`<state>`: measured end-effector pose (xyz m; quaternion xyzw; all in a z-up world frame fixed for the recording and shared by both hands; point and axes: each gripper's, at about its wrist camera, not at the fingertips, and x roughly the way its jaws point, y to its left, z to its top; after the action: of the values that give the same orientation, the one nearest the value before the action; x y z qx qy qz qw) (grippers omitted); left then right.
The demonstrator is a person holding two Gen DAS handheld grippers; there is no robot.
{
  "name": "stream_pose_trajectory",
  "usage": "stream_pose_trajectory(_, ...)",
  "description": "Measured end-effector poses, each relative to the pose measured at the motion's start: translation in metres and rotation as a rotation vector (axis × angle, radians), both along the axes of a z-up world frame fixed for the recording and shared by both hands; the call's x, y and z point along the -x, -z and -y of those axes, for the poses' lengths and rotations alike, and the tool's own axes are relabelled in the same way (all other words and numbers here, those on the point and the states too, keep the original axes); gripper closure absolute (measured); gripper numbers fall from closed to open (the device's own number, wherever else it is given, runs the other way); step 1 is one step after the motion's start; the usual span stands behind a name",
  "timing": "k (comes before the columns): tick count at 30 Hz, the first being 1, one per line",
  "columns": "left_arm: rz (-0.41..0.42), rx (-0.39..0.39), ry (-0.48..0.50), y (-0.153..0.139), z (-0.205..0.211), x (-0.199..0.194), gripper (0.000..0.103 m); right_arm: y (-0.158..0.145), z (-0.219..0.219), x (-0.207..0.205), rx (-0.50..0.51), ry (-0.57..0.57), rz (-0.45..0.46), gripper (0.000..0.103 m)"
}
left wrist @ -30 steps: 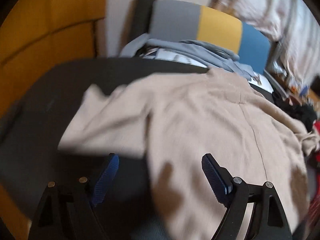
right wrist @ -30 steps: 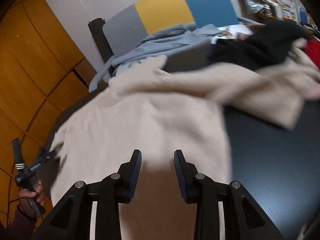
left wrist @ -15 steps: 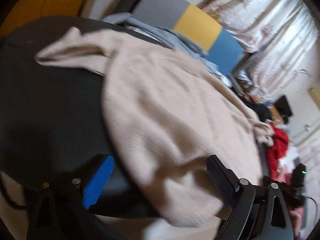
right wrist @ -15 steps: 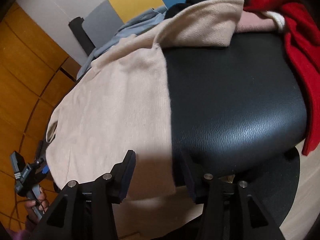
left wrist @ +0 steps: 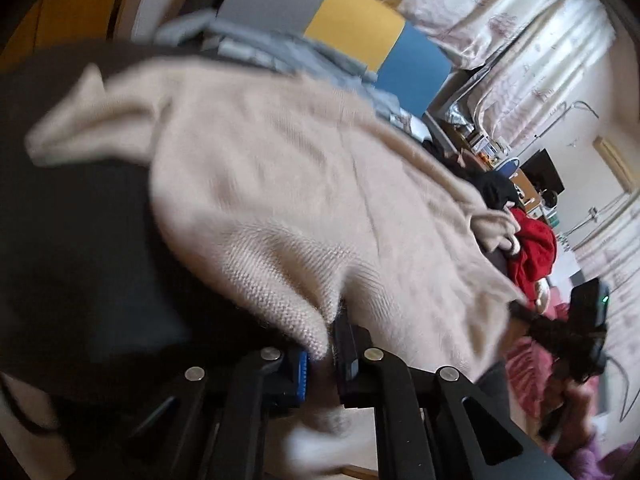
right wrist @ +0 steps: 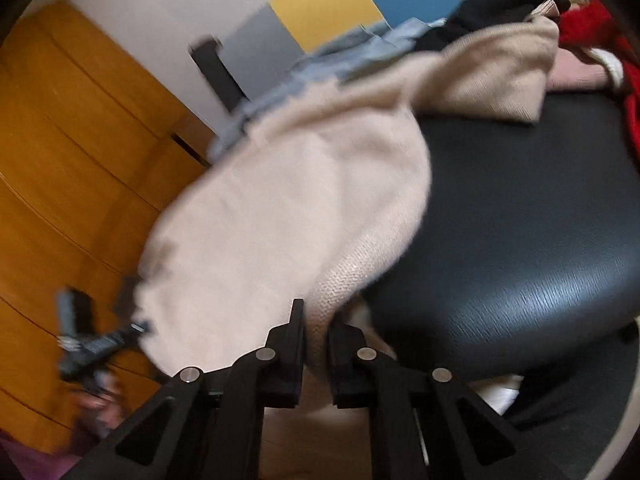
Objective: Fold clothes
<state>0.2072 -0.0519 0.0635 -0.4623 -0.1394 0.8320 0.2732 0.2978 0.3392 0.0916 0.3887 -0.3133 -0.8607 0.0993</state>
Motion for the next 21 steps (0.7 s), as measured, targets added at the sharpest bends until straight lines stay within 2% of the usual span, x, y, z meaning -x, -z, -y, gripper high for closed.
stream_pose_trajectory(2, -0.039, 0.003, -0.004, -0.023, 0.012, 0.002, 0.093, -0.019, -0.007, 0.001, 0.086, -0.014, -0.051, 0.095)
stream_pose_trajectory(4, -0.041, 0.016, -0.013, -0.037, 0.021, 0.006, 0.093, -0.032, -0.014, 0.002, 0.167, -0.032, -0.083, 0.095)
stream_pose_trajectory(6, 0.011, 0.041, -0.025, -0.036, 0.028, 0.013, 0.093, -0.035, -0.021, 0.003, 0.275, -0.044, -0.087, 0.095)
stream_pose_trajectory(9, 0.099, -0.033, -0.039, -0.019, 0.044, 0.02, 0.093, -0.017, -0.031, 0.004, 0.564, -0.076, -0.085, 0.095)
stream_pose_trajectory(11, 0.141, -0.062, -0.044, -0.005, 0.048, 0.023, 0.093, -0.003, -0.036, 0.005, 0.683, -0.06, -0.086, 0.095)
stream_pose_trajectory(12, 0.156, -0.07, -0.046, 0.003, 0.047, 0.024, 0.093, 0.002, -0.038, 0.007, 0.681, -0.038, -0.077, 0.095)
stream_pose_trajectory(14, 0.182, -0.063, -0.047, 0.018, 0.044, 0.025, 0.093, 0.012, -0.042, 0.013, 0.557, 0.016, -0.037, 0.095)
stream_pose_trajectory(16, 0.169, 0.133, -0.028, 0.036, 0.027, 0.022, 0.093, 0.025, -0.045, 0.022, 0.413, 0.072, 0.047, 0.095)
stream_pose_trajectory(17, 0.153, 0.216, -0.018, 0.041, 0.019, 0.02, 0.093, 0.034, -0.047, 0.024, 0.339, 0.113, 0.126, 0.095)
stream_pose_trajectory(18, 0.108, 0.236, -0.004, 0.037, 0.014, 0.014, 0.093, 0.044, -0.049, 0.026, 0.264, 0.158, 0.213, 0.092)
stream_pose_trajectory(19, 0.104, 0.258, 0.026, 0.034, 0.01, 0.01, 0.092, 0.053, -0.053, 0.025, 0.229, 0.203, 0.283, 0.091)
stream_pose_trajectory(20, 0.095, 0.293, 0.051, 0.032, 0.006, 0.007, 0.091, 0.057, -0.057, 0.02, 0.254, 0.232, 0.3, 0.093)
stream_pose_trajectory(21, 0.064, 0.34, 0.062, 0.027, 0.005, 0.002, 0.09, 0.06, -0.061, 0.015, 0.299, 0.253, 0.298, 0.088)
